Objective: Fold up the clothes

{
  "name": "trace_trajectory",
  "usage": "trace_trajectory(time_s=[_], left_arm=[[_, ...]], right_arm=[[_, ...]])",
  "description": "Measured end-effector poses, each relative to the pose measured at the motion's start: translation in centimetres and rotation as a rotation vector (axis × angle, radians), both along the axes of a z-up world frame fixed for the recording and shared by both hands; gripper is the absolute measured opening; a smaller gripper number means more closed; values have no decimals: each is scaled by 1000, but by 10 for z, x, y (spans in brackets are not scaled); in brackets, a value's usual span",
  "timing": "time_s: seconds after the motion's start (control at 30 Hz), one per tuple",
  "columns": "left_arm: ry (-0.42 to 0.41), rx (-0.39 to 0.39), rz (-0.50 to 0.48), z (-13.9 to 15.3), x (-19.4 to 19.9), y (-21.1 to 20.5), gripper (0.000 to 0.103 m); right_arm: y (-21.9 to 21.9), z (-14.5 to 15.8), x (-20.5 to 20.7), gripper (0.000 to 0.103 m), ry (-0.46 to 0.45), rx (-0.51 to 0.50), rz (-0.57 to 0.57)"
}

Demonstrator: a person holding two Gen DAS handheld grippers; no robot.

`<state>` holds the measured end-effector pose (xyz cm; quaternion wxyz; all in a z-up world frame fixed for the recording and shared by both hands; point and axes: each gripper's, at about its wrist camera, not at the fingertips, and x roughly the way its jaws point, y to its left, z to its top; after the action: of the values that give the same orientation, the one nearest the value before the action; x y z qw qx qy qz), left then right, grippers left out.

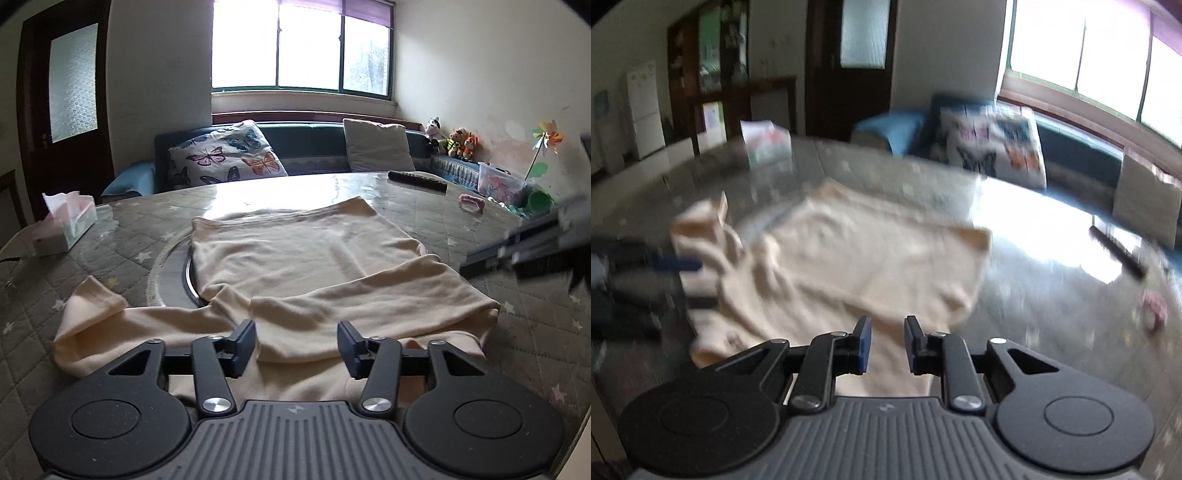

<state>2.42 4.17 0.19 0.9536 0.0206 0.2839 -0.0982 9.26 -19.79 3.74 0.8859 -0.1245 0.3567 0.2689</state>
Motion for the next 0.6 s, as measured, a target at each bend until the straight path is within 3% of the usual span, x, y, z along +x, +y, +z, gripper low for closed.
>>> trace_trajectory(time_s=[0.2, 0.43, 0.6], left_arm=[[45, -5, -11, -10, 17, -5, 38], [79, -6, 4, -18, 25, -1, 34], [79, -4, 13, -18, 21, 3, 34]], right_arm=[[-13, -38, 4, 19, 78, 29, -31], [-7, -21, 15, 19, 30, 38, -9], [7, -27, 39, 19, 25, 40, -14]])
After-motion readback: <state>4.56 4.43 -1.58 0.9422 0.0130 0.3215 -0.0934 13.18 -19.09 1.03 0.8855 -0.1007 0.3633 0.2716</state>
